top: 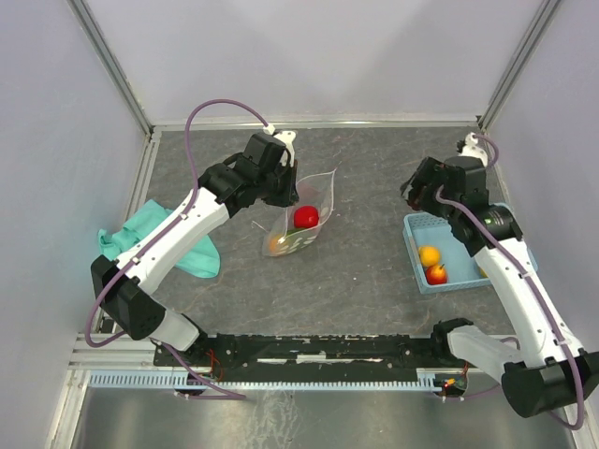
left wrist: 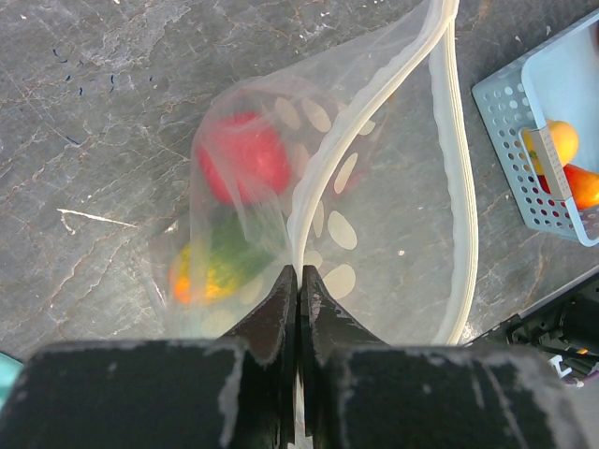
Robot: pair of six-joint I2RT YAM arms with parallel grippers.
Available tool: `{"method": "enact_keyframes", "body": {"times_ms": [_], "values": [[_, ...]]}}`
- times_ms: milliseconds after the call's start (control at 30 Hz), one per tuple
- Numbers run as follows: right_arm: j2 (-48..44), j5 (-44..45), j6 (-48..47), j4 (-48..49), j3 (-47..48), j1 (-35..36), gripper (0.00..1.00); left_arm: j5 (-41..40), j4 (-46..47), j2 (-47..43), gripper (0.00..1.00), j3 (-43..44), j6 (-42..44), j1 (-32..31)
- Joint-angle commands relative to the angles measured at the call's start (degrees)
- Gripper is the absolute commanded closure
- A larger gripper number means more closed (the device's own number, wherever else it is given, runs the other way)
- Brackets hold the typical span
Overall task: Place the food in the zip-top bag and seal the zipper
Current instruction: Place the fake fruit in the zipper food storage bag.
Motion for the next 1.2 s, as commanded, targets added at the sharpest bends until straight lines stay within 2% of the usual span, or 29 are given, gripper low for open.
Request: {"method": "enact_keyframes", "body": {"times_ms": [0, 333, 567, 1000, 1167], "values": [[0.61, -4.03, -1.13, 7.58, 4.86, 5.84, 0.44, 0.78, 2.52, -1.35, 0.97, 2.3, 2.84, 0.04], [8.21, -10.98, -1.25, 23.77, 8.71, 19.97, 0.42, -0.31, 2.37, -2.21, 0.97, 1.98, 3.37, -0.19], [14.58, -15.42, 2.26, 37.31, 6.43, 26.29, 0.41, -0.6, 2.35, -2.75, 0.97, 1.7, 3.22, -0.37], [15.97, -15.74, 2.07, 41.95, -4.01, 27.27, 0.35, -1.26, 2.43, -2.79, 0.97, 1.44, 2.17, -0.37], [15.83, -13.1, -0.34, 38.98, -5.93, 27.32, 0.32, -1.13, 2.41, -2.74, 0.97, 1.34, 2.14, -0.34]]}}
